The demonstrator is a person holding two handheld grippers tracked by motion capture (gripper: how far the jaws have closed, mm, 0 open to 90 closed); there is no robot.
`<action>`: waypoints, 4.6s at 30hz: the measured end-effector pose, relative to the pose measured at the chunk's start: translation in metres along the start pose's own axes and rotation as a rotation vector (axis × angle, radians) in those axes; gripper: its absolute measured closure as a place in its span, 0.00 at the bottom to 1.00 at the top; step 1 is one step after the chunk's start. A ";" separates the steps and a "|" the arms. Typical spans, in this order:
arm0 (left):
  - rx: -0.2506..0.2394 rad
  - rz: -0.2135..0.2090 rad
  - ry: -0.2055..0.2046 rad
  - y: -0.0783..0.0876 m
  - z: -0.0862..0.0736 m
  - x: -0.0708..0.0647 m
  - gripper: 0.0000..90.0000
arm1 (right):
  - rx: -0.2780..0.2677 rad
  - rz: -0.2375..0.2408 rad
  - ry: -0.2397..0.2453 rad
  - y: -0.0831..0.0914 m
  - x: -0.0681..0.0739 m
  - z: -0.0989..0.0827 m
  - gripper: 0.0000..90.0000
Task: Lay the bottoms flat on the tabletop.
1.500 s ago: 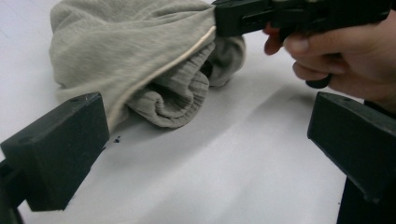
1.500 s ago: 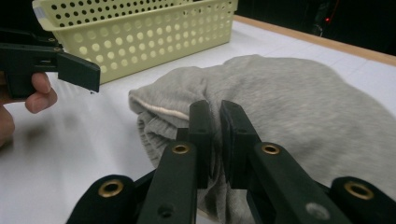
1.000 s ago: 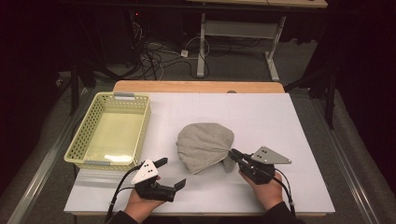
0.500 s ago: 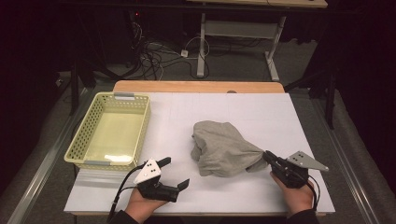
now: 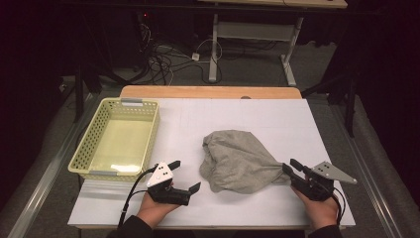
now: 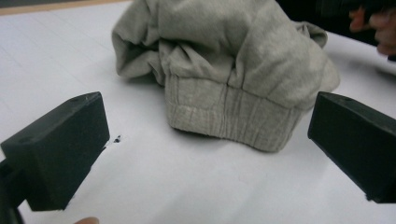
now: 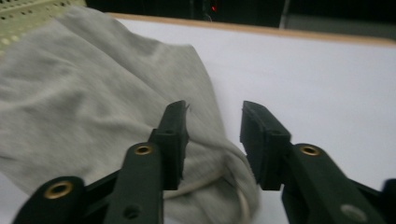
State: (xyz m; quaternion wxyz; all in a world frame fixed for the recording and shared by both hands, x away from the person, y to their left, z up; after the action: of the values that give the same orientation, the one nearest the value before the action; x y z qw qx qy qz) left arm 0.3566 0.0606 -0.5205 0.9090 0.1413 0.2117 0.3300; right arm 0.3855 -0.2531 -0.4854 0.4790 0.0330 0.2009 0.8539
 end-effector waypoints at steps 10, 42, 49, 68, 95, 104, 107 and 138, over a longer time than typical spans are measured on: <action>-0.020 0.007 -0.044 0.000 -0.002 -0.004 0.00 | -0.047 0.281 0.176 -0.026 0.123 0.042 0.53; -0.049 0.015 -0.049 0.002 -0.002 -0.005 0.00 | 0.264 0.351 0.344 -0.100 0.178 -0.003 0.79; -0.044 0.013 -0.053 0.002 -0.002 -0.005 0.00 | 0.201 0.357 0.307 -0.093 0.174 0.005 0.87; -0.038 0.008 -0.065 0.001 -0.002 -0.007 0.00 | -0.229 0.182 0.222 -0.025 0.107 0.097 0.87; -0.037 0.003 -0.070 0.001 -0.003 -0.008 0.00 | -0.032 -0.186 -0.016 -0.021 -0.036 0.029 0.32; -0.039 0.003 -0.073 0.001 -0.003 -0.008 0.00 | -0.038 -0.019 0.108 -0.022 0.019 0.044 0.47; -0.038 0.002 -0.073 0.001 -0.003 -0.008 0.00 | 0.000 -0.003 0.089 -0.026 0.020 0.030 0.48; -0.036 0.010 -0.082 0.001 -0.003 -0.008 0.00 | 0.374 -0.051 0.121 -0.062 0.012 -0.039 0.29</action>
State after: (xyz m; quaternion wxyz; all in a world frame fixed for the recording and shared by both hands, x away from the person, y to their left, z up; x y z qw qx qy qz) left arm 0.3491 0.0559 -0.5205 0.9177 0.1394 0.1677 0.3321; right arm 0.4190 -0.2269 -0.5461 0.4730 0.0651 0.3853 0.7897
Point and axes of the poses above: each handheld gripper's, and its own axes: y roughly backward along the jaws, z roughly out of its top, x roughly to its left, the point moved 10 cm from there along -y, roughly forward along the jaws, and after that the axes turned 10 degrees about y, right-handed, at the moved point
